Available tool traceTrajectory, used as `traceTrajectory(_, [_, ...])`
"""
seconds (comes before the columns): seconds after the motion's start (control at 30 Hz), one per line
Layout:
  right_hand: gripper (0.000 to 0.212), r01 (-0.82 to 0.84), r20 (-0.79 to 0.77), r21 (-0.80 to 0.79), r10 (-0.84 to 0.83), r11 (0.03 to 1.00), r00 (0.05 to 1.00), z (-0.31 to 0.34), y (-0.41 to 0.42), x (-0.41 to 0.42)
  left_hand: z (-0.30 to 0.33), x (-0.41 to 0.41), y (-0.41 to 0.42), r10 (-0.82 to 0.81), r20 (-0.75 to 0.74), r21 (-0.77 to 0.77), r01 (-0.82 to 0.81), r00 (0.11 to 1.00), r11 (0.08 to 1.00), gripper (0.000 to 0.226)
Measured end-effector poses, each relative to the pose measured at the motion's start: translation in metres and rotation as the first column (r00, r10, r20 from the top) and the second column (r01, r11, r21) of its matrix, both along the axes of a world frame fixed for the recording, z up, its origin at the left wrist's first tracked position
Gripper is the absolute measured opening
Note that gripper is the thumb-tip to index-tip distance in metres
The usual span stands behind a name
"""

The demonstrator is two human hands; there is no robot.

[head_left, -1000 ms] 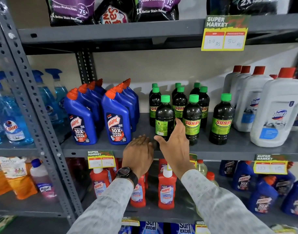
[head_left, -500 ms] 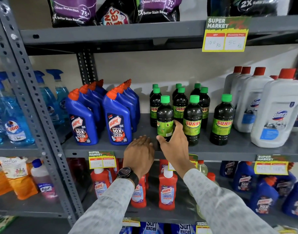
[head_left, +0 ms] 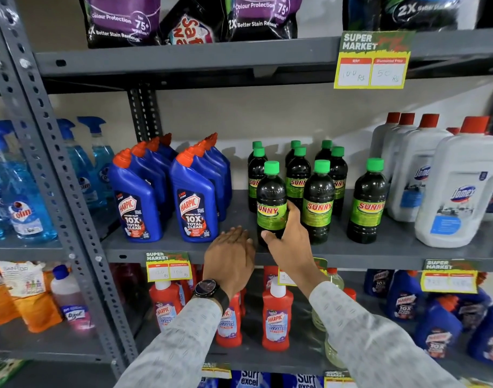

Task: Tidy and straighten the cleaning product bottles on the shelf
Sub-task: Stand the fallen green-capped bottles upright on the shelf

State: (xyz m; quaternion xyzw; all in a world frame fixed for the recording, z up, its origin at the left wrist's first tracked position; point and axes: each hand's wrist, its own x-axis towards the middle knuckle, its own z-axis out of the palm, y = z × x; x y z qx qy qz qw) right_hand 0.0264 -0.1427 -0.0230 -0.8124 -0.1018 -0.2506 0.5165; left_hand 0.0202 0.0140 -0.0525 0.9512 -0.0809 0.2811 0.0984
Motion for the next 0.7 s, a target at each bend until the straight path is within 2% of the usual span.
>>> traceTrajectory(0.13, [0.084, 0.074, 0.049, 0.02, -0.075, 0.997, 0.996, -0.0031, 0.0026, -0.0016, -0.0008, 0.0001, 0.0008, 0.001, 0.004, 0.013, -0.001, 1.0, 1.0, 0.059])
traceTrajectory(0.23, [0.077, 0.034, 0.05, 0.009, -0.034, 0.999, 0.998, -0.0053, 0.0002, -0.0003, -0.0012, 0.0005, 0.0003, -0.001, 0.01, 0.009, 0.0, 1.0, 1.0, 0.057])
traceTrajectory(0.33, [0.085, -0.021, 0.018, -0.01, 0.021, 1.0, 1.0, -0.0037, -0.0028, 0.0014, -0.0008, -0.0004, -0.0005, -0.001, 0.024, -0.008, 0.001, 1.0, 1.0, 0.061])
traceTrajectory(0.4, [0.089, 0.009, 0.03, -0.019, -0.008, 1.0, 1.0, -0.0032, -0.0016, 0.0013, -0.0008, -0.001, -0.0007, -0.002, 0.027, -0.007, 0.003, 1.0, 1.0, 0.061])
traceTrajectory(0.53, [0.075, 0.044, 0.05, 0.005, -0.044, 0.999, 0.998, -0.0046, 0.0004, 0.0028, -0.0006, -0.0012, 0.0002, -0.001, 0.028, 0.009, 0.001, 1.0, 1.0, 0.058])
traceTrajectory(0.7, [0.073, 0.016, 0.046, -0.052, -0.013, 0.999, 0.999, -0.0025, -0.0024, 0.006, 0.0003, -0.0014, 0.0001, -0.002, 0.044, 0.025, 0.001, 0.999, 1.0, 0.056])
